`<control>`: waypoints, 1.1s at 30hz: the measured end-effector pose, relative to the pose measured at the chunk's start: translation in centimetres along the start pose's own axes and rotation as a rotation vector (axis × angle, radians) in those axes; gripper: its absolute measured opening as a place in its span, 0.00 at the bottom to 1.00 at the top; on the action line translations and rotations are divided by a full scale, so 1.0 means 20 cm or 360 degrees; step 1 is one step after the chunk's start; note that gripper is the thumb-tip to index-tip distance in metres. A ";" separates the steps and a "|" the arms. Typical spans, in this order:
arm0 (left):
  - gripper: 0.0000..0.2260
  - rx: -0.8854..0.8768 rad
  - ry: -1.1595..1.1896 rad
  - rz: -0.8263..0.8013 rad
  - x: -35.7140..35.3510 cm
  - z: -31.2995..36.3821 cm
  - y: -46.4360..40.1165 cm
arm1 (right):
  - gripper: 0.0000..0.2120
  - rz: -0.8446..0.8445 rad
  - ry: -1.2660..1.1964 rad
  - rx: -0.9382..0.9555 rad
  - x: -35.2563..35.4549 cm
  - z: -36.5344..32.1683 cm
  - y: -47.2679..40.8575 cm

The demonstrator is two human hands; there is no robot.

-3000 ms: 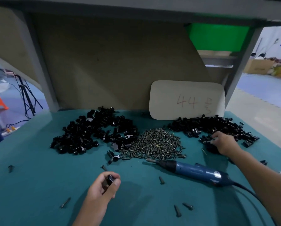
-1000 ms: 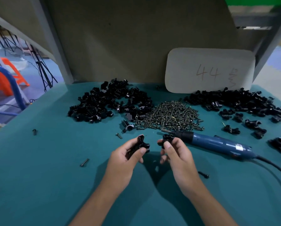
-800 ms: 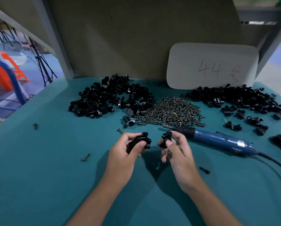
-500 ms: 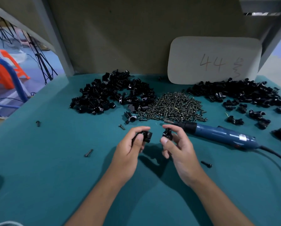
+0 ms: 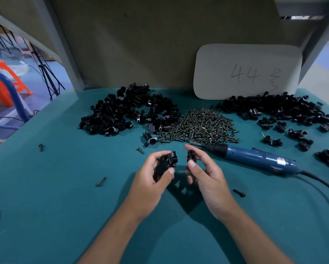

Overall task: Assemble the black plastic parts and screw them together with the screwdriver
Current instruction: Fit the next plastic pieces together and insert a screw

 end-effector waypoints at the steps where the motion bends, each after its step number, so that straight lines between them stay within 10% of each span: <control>1: 0.14 -0.0001 -0.0002 0.0005 0.00 0.00 0.00 | 0.17 0.0003 0.0020 0.0010 0.00 0.00 0.00; 33: 0.12 -0.0133 0.0019 -0.0085 -0.03 0.04 0.01 | 0.14 -0.0158 -0.0310 -0.0209 -0.04 -0.01 0.02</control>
Point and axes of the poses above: each hand's wrist, its own y-axis away from the middle knuckle, its own x-axis out of the back of the hand, z = x × y, the point moved 4 cm from there along -y, towards the middle knuckle, and after that the axes turned 13 degrees about z, right-handed, at the moved point
